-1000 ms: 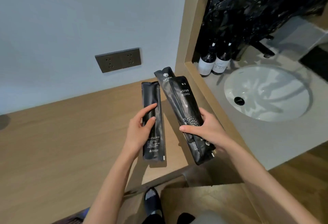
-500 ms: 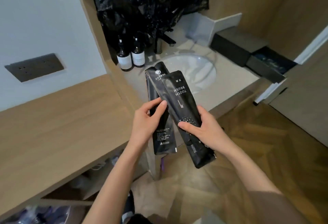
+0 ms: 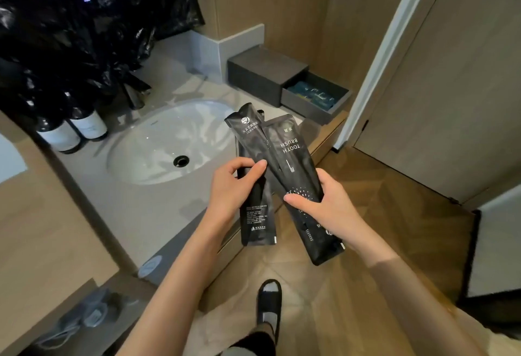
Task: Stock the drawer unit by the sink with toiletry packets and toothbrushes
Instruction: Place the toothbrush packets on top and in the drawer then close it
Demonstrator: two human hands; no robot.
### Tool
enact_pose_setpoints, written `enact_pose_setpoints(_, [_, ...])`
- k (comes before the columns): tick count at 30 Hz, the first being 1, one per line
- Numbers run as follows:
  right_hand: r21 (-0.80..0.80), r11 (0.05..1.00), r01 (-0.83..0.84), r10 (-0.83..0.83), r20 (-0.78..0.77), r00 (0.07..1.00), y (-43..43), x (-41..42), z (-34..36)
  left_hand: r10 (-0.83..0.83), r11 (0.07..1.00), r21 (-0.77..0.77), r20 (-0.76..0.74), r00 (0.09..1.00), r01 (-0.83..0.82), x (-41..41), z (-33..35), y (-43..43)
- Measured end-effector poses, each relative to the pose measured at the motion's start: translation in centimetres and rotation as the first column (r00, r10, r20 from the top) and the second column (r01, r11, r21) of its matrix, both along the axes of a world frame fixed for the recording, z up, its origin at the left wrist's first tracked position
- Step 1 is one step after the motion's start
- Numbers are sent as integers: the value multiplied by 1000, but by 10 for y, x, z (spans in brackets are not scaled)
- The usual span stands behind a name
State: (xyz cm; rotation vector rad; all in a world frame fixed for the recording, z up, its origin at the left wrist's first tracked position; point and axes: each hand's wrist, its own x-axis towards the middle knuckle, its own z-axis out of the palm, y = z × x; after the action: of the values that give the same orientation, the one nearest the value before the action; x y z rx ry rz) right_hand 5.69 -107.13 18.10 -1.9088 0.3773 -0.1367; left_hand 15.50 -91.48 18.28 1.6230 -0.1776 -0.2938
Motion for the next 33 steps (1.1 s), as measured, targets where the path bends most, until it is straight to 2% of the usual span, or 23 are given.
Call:
enact_pose_setpoints(8, [6,998,62,-62,-8,998,-126,74,8,-51,999,7,81,995,51,87,-6,-122])
enact_pose_setpoints(14, [-29,995,96,-96,-10,995,-218,138,24,-50,998,-43,107,993,55,162,8,-199])
enact_pose_setpoints(19, [-26,995,99,-100,-19,995,-276,200,26,-3,999,40,146,989,-3,213,6,-239])
enact_pose_setpoints(26, [-74,996,-41,36,-63,997,-338,323,9,151,982,88,150,977,-165,289,-5,-270])
enact_pose_setpoints(33, [-120,940,-319,306,-121,944,-375,451,-8,379,907,164,87,921,-388,353,-17,-300])
